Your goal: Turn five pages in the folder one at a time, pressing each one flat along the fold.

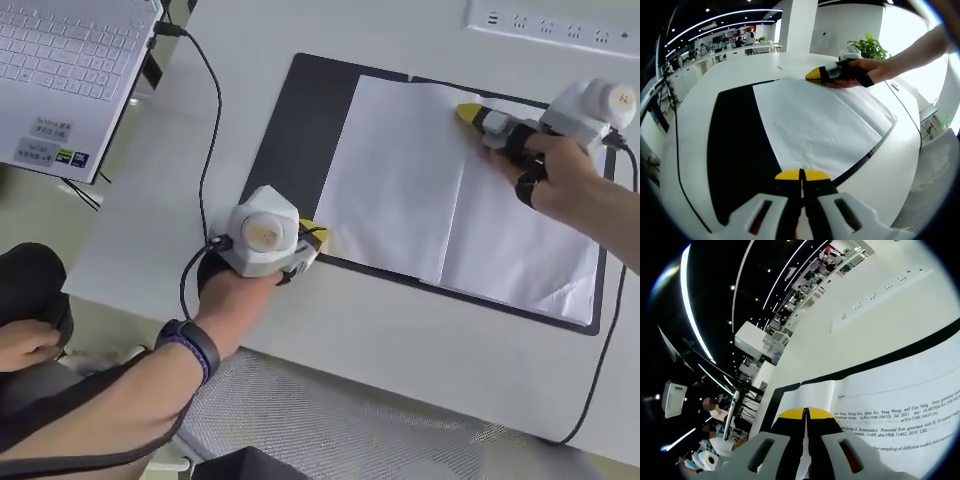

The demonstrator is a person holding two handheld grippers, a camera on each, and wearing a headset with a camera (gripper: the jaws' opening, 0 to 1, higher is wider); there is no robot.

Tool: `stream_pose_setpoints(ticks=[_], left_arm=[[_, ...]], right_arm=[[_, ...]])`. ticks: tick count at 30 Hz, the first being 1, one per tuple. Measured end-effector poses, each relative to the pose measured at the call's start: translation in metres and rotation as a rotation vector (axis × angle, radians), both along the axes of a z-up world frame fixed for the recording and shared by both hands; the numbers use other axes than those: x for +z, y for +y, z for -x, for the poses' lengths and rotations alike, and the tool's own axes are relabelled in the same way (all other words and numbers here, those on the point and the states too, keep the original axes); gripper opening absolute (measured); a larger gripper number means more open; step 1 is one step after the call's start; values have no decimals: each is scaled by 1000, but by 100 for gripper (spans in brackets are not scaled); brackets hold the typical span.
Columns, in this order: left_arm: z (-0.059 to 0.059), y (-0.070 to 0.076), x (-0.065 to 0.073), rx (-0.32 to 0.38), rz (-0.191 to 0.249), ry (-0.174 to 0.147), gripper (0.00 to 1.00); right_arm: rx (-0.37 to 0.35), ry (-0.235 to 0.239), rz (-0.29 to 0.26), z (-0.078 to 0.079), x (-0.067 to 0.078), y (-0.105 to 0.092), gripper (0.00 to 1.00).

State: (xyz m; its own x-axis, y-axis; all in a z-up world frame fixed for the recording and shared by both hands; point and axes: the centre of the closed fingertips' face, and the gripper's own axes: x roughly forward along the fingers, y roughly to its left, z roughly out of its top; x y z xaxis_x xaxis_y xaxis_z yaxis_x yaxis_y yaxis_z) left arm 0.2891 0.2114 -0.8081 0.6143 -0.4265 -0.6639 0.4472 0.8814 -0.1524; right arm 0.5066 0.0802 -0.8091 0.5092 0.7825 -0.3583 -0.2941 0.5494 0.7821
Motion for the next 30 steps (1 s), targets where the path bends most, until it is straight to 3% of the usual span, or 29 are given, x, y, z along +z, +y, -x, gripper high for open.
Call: stream_pose_setpoints(ticks=[10,17,19,24,25,27,30], left_arm=[[0,0,0,-5,-1,6,0],[-4,4,-11,-6,4,6,0],[-5,5,-13,-6,7,6,0],[-6,6,-17,-5,10,2,0],[-7,6,-17,-4,11,1,0],[-7,6,-18,-1,13,1,0],[-8,7,-20,1,14,-4,0]], right_arm=[[33,-2,-10,40,3,0,0],[42,7,-19,53,6,-3,0],[59,5,-14,72,13,2,0],[46,17,-36,85,11,-1,0],[35,16,-45,96,18,2,0],[42,27,-48,102,16,2,0],[109,18,-20,132,20,12,0]])
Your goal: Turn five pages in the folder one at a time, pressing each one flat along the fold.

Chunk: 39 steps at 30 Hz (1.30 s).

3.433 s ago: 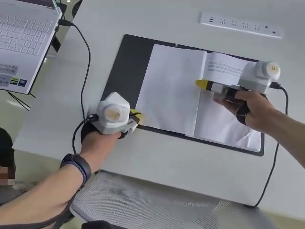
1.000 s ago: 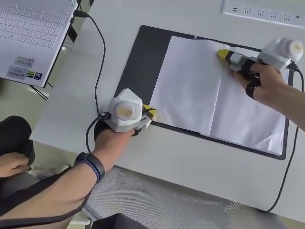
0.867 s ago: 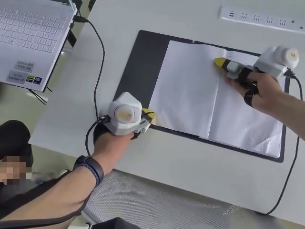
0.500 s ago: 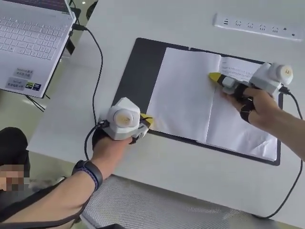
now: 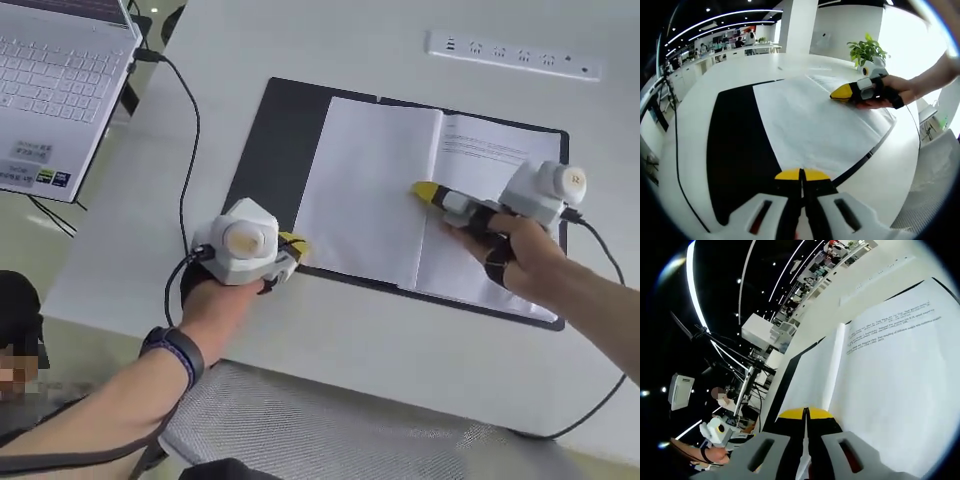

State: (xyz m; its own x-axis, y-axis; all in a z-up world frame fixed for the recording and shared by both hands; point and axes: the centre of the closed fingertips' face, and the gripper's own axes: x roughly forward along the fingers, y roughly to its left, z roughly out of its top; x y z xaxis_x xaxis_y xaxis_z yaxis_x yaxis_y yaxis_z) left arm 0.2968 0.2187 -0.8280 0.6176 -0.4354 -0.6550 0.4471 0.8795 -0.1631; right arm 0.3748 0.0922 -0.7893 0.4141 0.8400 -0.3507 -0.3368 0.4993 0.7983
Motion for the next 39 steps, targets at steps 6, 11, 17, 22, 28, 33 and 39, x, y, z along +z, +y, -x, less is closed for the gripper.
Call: stream_pose_setpoints(ticks=[6,11,17,22,28,33,39], left_arm=[[0,0,-1,-8,-1,0,0],[1,0,1,-7,-2,-3,0],[2,-1,3,-3,0,-7,0],[4,-2,5,-1,5,-10,0],[5,-2,8,11,21,-14,0],[6,-2,9,4,20,-13,0],[7,-2,9,3,21,-5,0]], right_arm=[[-8,18,-23,30,9,-6,0],[10,32,-20,48,7,-7,0],[17,48,-22,69,5,-6,0],[18,71,-35,87,2,-3,0],[3,93,-43,102,0,-3,0],[-2,101,-44,106,-5,-7,0],[-1,105,-24,106,-10,-11,0]])
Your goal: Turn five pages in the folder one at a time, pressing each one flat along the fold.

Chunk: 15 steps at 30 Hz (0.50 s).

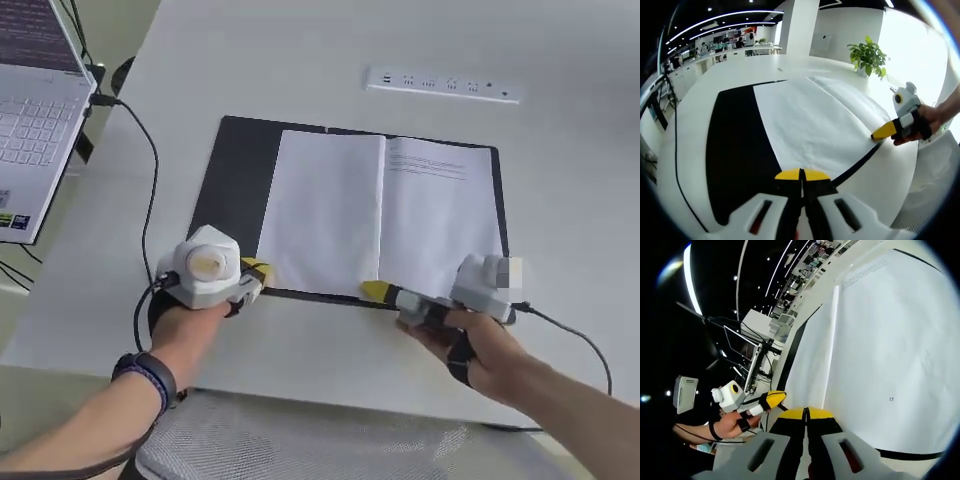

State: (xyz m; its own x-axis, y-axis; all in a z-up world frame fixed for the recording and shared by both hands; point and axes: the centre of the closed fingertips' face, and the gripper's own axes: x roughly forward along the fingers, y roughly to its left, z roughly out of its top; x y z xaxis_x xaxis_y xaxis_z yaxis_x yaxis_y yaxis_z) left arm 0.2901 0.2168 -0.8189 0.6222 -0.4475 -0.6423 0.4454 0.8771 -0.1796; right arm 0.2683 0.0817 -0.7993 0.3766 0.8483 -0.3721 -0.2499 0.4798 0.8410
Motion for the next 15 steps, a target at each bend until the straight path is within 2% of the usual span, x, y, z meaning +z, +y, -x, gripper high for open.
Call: stream_pose_setpoints(ticks=[11,15], left_arm=[[0,-1,0,-26,-17,21,0],[-1,-1,0,-26,-2,40,0]], right_arm=[[-41,26,19,1,-10,-5,0],[-70,48,26,0,-11,-7,0]])
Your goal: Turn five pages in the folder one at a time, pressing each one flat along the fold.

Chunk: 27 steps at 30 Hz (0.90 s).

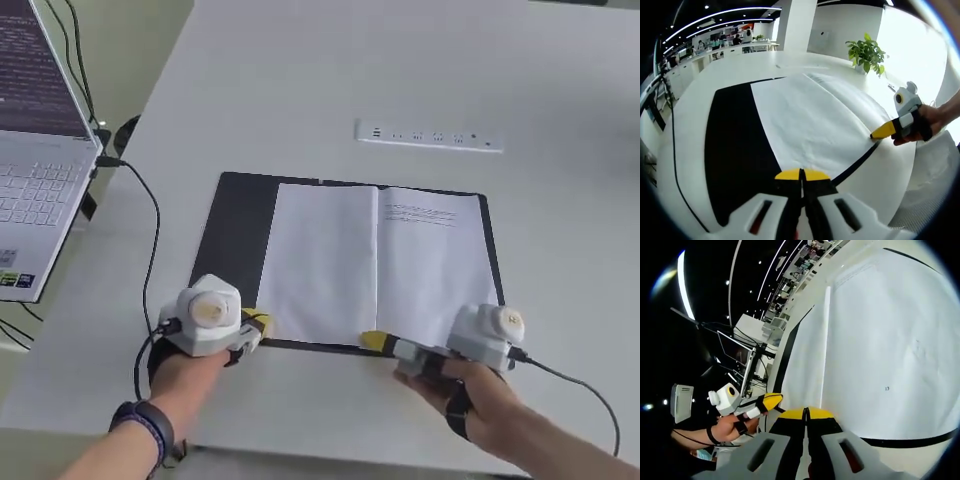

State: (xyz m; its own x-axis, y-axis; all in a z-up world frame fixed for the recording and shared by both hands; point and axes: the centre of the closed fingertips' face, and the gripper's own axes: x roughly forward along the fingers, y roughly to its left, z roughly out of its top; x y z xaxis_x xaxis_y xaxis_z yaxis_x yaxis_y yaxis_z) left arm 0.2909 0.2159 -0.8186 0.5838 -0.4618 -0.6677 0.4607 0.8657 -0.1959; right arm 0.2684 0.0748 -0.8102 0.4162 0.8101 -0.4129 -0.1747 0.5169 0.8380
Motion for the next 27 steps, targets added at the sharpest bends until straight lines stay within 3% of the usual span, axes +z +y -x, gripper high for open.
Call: stream_pose_setpoints(ticks=[5,12,15,17,18,22,24,27], left_arm=[[-1,-2,0,-12,-11,27,0],[2,-4,2,13,8,73,2],[5,-10,11,6,22,61,6],[7,-9,12,-5,-13,46,8],[8,-10,13,-4,-10,49,9],[11,-13,24,-3,14,37,13],[11,-15,31,-6,23,25,15],[12,-17,39,-25,1,5,18]], right_arm=[[-12,4,5,-1,1,0,0],[-6,-6,4,1,8,-5,1],[-25,-51,-3,-3,20,-12,2],[-36,-60,-11,-4,26,-17,3],[-42,-69,-9,-5,29,-22,4],[-18,-143,36,-6,40,-40,10],[2,-179,86,-5,42,-52,15],[5,-211,124,-4,48,-68,17]])
